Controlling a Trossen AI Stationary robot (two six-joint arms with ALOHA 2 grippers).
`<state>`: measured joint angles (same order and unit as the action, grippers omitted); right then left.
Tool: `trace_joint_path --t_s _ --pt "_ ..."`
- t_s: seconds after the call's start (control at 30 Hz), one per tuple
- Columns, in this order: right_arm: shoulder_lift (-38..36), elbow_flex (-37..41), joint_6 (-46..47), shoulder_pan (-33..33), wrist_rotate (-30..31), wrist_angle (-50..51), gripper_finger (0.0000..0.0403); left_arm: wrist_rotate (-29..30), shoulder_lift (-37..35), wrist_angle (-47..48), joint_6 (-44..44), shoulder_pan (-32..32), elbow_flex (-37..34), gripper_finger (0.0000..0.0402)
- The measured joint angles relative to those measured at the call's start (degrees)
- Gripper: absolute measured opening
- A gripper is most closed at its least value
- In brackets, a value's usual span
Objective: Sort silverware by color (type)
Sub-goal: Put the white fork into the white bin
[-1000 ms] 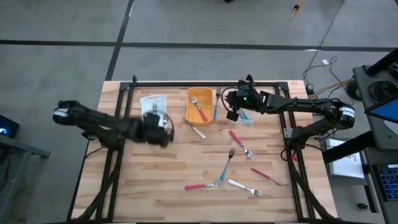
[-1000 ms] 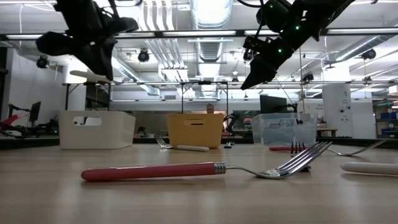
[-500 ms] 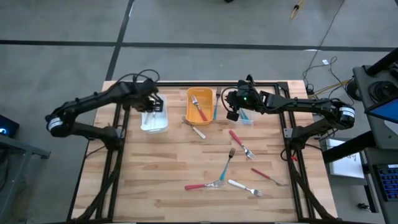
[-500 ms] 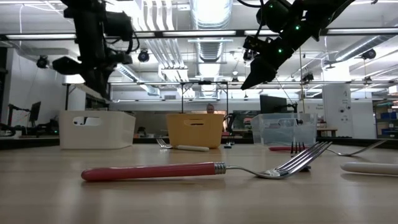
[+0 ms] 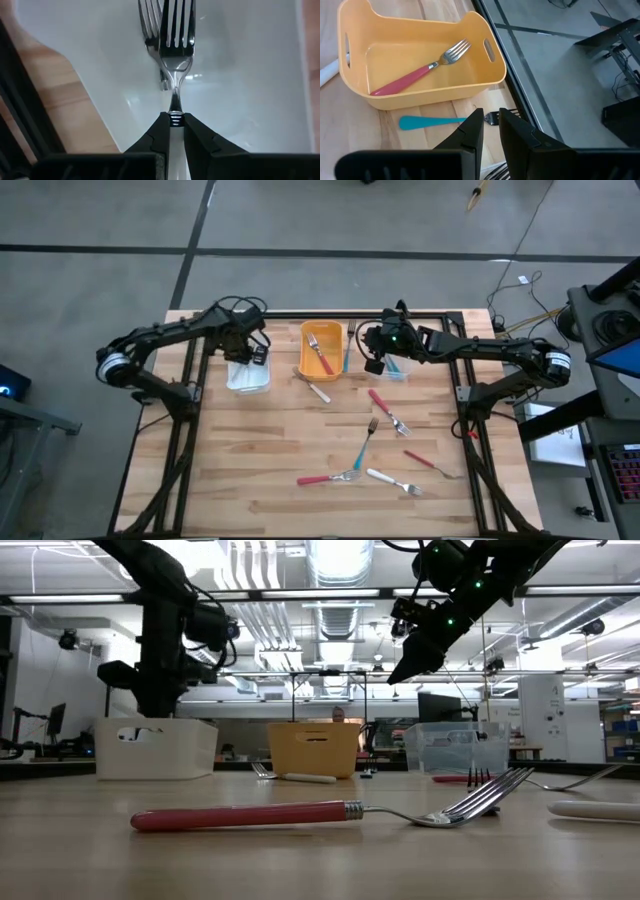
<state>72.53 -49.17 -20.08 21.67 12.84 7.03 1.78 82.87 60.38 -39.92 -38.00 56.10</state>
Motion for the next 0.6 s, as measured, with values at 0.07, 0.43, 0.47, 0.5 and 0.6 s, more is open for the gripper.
trace_joint_path --t_s 0.07,0.43,0.47,0.5,0.6 --pt "0.00 0.00 0.00 0.00 0.02 0.00 0.0052 0.04 1.38 -0.21 0.05 0.00 0.00 0.0017" --pt "0.00 0.01 0.01 0.00 0.02 -0.01 0.0052 0.46 4.29 -1.69 2.75 0.02 0.00 0.0069" --pt "0.00 0.02 0.11 0.01 0.01 0.03 0.0052 0.50 4.08 -2.16 3.59 0.09 0.00 0.0075" --pt "0.00 0.01 0.31 0.00 0.02 0.07 0.0052 0.66 3.71 -2.59 4.38 0.28 0.00 0.0080" --pt "0.00 0.02 0.76 0.00 0.01 0.11 0.0052 1.67 2.42 -4.02 6.84 1.37 0.00 0.0093"
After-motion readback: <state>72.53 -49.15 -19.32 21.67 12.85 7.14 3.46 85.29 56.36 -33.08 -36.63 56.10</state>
